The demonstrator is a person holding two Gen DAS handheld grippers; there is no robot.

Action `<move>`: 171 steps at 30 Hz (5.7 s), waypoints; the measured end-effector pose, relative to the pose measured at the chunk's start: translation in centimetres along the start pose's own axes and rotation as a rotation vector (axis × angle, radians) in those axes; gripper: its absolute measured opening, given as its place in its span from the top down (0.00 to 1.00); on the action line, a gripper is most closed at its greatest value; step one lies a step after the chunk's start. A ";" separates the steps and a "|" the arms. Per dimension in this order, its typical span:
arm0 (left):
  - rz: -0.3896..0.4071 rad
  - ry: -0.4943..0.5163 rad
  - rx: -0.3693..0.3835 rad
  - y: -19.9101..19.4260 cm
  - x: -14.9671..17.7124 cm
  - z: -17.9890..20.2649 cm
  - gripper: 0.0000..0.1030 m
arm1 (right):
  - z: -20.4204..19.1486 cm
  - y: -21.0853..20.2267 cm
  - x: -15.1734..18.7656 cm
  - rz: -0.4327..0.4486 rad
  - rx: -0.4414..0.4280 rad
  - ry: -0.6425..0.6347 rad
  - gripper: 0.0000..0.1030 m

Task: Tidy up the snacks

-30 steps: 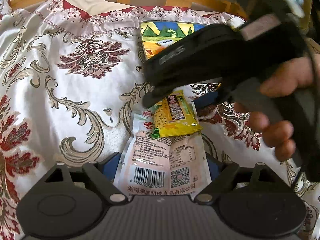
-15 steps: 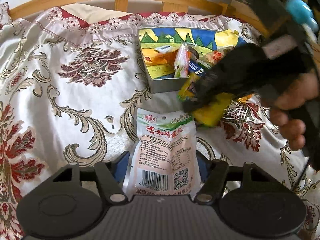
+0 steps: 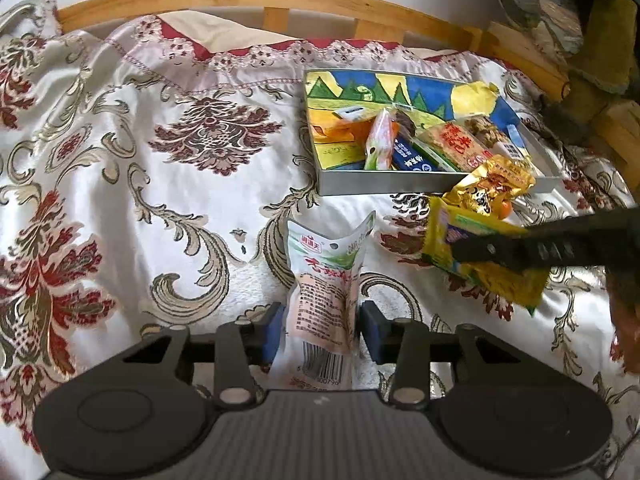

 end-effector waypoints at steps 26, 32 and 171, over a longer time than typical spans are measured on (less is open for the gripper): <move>0.154 0.020 0.145 -3.0 0.1 7.4 0.60 | 3.3 -7.8 6.5 0.319 0.157 -0.134 0.88; 0.226 -0.006 0.153 -2.4 -3.7 7.5 0.60 | 3.9 -8.4 5.0 0.371 0.185 -0.197 0.88; 0.231 0.063 -0.304 -4.4 5.1 10.8 0.01 | 10.9 -12.8 13.2 0.357 0.228 0.132 0.01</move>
Point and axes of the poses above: each gripper's, at about its wrist camera, not at the fingertips, and y roughly the way its jaws point, z to its right, x to its underside, the point moved 8 cm from there along y, roughly the way its jaws point, and after that the axes turned 5 degrees about x, right-handed, at the moved point
